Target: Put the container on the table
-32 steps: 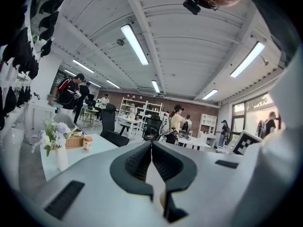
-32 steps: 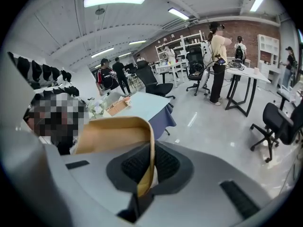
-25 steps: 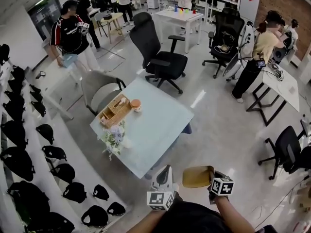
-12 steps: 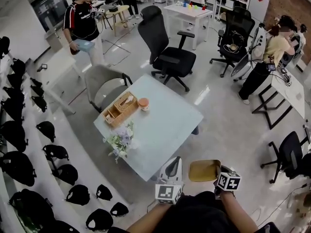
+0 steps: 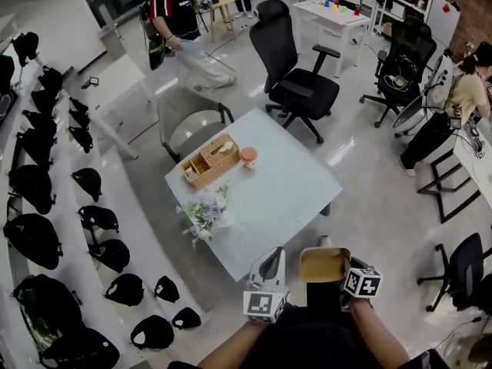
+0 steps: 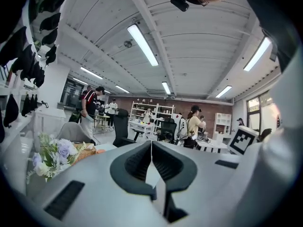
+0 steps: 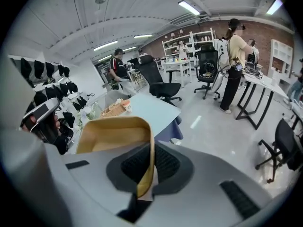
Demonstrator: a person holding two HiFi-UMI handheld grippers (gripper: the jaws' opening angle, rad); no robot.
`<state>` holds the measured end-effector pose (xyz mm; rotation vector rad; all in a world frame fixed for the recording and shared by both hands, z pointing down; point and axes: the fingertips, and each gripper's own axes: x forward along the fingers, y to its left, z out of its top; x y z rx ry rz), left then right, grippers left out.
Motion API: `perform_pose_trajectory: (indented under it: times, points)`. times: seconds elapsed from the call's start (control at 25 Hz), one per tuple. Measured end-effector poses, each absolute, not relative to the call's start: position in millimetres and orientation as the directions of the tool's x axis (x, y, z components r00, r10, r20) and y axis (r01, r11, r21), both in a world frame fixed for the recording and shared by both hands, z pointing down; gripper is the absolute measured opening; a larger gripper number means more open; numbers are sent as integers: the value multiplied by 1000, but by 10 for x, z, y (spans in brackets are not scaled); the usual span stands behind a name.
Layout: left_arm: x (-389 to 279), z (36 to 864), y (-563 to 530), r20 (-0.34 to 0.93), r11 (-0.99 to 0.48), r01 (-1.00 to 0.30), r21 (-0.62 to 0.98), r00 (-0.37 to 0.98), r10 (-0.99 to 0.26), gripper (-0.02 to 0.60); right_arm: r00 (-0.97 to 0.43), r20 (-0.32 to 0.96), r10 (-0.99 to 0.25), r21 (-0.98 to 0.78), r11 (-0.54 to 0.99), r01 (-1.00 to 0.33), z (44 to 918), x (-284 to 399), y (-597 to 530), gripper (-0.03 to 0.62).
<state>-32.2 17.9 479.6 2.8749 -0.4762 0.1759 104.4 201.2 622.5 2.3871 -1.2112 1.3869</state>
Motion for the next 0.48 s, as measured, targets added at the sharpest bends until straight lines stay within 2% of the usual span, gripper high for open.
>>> perform_pose_trajectory:
  times: [0.16,0.48]
  points:
    - [-135,4842,5,168,-903,-390,178,917,-363,9,185,774,-606,-295,-603,-741,6348,1327,1623,6]
    - [498,4890,-434,207,-837,-522,162,847,-489,9,7,745,-667,-329,-377,-866,6327,2088,563,6]
